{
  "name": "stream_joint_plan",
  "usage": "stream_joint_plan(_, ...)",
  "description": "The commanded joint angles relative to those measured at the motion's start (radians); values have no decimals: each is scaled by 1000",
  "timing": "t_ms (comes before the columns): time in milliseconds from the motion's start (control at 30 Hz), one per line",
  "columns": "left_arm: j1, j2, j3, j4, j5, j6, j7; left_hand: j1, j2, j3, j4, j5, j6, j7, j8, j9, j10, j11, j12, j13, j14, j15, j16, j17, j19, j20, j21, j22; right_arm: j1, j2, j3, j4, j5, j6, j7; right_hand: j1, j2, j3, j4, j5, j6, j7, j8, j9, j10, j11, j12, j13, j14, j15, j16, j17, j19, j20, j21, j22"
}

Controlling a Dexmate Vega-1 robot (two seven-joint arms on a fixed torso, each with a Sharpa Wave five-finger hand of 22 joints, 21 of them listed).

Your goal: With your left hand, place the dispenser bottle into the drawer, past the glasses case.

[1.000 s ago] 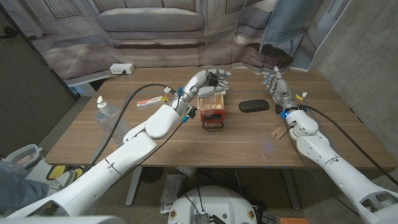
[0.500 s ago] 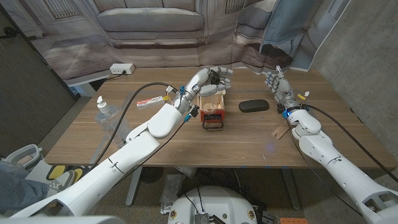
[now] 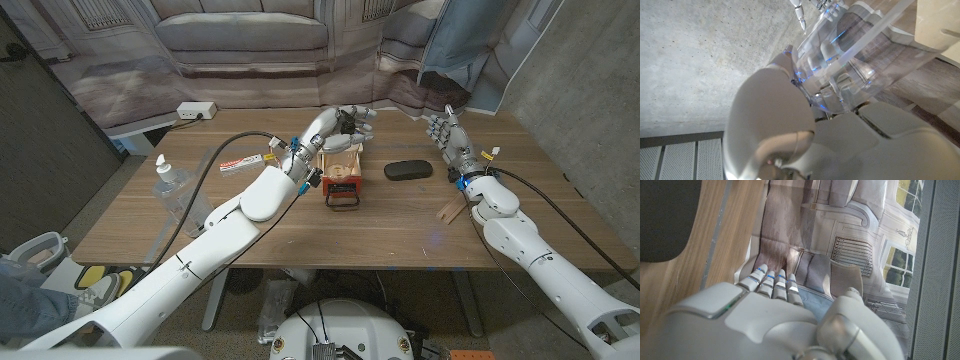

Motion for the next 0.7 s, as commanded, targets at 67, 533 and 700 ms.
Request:
stream_joint_plan(67, -17, -17, 1, 42, 0, -42, 10, 79, 90, 6, -2, 1, 10, 3, 1, 2, 6, 1, -5, 4, 9, -19, -7, 4, -3, 3, 9, 3, -18, -12, 9, -26, -1, -4, -14, 0, 7, -3, 2, -5, 4, -7, 3, 4, 7, 0, -4, 6, 6, -2, 2, 5, 7, -5, -2, 4)
stream_joint_plan(533, -47, -35, -8, 88, -12, -64, 9, 76, 89, 10, -3, 1, 14, 1, 0, 3, 12, -5, -5, 9, 10, -21, -8, 7, -7, 3, 16, 2, -10, -9, 2, -30, -11, -11, -23, -1, 8, -5, 1, -5, 5, -6, 3, 4, 13, -5, -2, 6, 11, -3, 4, 5, 9, -9, -2, 4)
stream_joint_plan(700, -49, -41, -11, 101, -18, -67, 17, 76, 89, 11, -3, 1, 15, 1, -1, 3, 12, -4, -6, 10, 10, -20, -9, 8, -8, 3, 17, 2, -4, -4, 0, -20, -7, -15, -19, 0, 9, -5, 1, -5, 4, -6, 3, 4, 12, -2, -2, 6, 8, -2, 3, 5, 8, -8, -2, 4)
